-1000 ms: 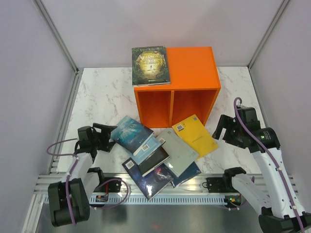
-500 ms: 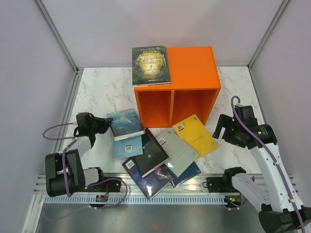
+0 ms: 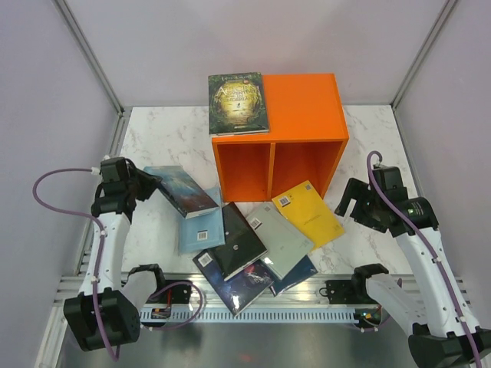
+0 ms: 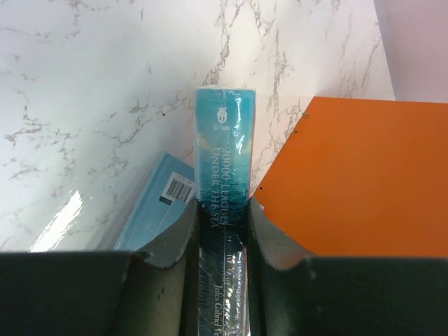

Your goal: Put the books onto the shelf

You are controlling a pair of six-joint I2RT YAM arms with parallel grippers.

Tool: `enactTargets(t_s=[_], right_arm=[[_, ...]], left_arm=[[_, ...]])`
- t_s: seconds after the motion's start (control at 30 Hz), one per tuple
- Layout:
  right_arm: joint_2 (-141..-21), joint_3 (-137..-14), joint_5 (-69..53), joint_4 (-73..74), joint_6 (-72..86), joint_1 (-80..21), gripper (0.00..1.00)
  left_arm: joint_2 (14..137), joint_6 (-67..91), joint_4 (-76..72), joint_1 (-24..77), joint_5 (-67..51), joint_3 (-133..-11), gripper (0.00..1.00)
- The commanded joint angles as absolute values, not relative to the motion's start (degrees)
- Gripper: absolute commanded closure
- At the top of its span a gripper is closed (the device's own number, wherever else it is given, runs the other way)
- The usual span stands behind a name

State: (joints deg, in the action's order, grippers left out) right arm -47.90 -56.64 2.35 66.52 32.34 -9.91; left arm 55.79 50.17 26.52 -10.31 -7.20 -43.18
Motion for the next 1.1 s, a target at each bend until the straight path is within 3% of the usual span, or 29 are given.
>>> enactTargets(t_s=[0.0,0.43,0.7,0.93,1.07], right_arm=[[-47.0,-57.0,2.0,65.0,34.3,-9.9,0.05],[-45.1,-57.9,1.6,64.7,34.5,-10.0,0.05],[-44.1,-57.8,1.6,64.6,33.8,-9.9,0.04],[-43.2,-56.4,0.5,64.7,33.5,-9.9,0.04],[-42.6,-56.6,0.3,64.7,33.3,-10.0,0.04]], left_arm=[[52.9,47.0,29.5,-11.1,-6.7,-50.5,0.98],[57.0,44.6,30.1,-11.9,-14.4,-79.4,0.98],[57.8,42.3,29.5,-11.9,-20.8,-89.9,0.98],[68.3,41.4,28.8,-12.2,-30.7,-112.8,0.98],[72.5,46.4,26.3,-12.5,-33.7,-119.6,0.98]])
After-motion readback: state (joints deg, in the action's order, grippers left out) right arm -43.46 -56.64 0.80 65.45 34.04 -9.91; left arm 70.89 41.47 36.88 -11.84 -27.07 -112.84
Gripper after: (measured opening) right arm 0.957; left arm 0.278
